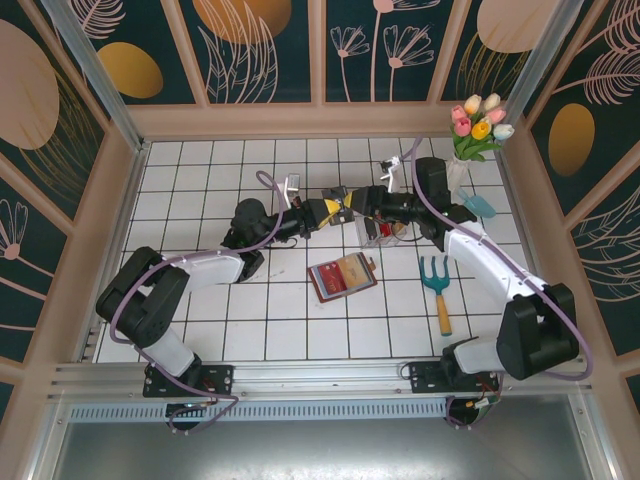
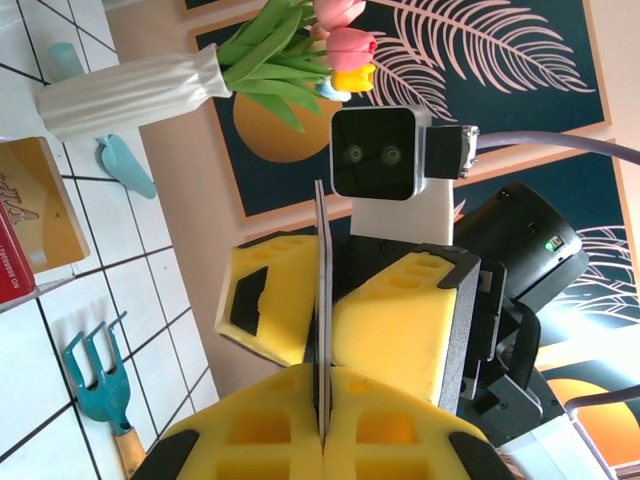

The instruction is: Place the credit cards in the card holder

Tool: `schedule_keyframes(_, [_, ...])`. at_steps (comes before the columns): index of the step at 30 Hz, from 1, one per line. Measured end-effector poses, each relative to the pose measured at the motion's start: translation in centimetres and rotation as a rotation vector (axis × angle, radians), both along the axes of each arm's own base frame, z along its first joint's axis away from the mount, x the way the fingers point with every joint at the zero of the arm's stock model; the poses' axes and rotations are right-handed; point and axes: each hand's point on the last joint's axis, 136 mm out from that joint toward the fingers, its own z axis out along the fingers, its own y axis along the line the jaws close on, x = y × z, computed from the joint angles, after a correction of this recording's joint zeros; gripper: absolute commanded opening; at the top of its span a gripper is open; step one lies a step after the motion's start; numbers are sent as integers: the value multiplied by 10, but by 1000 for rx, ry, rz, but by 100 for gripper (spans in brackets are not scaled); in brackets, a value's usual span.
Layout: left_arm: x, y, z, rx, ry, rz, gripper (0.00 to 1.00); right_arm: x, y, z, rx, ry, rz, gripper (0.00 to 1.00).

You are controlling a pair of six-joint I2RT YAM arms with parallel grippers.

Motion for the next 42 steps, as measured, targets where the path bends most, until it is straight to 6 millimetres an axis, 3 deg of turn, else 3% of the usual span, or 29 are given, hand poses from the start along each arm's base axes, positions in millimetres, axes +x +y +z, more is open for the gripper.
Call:
schedule_keyframes(4, [0, -1, -2, -11, 16, -14, 8, -1, 4, -3, 10, 11, 29, 38])
schedule_keyframes(6, [1, -3, -7, -14, 37, -19, 11, -2, 6, -6, 19, 22, 50, 20])
schedule_keyframes(11, [1, -3, -16, -28, 79, -24, 14, -1, 7, -8, 15, 28, 56, 12])
schedule_keyframes(26, [-2, -1, -18, -40, 99, -28, 15, -1, 2, -13, -5, 41, 46, 15])
schedule_keyframes(35, [-3, 0, -19, -44, 98, -30, 13, 6, -7, -11, -7, 34, 13, 6])
schedule_keyframes(42, [-4, 0, -20, -43, 105, -33, 14, 7, -8, -10, -8, 30, 6, 5])
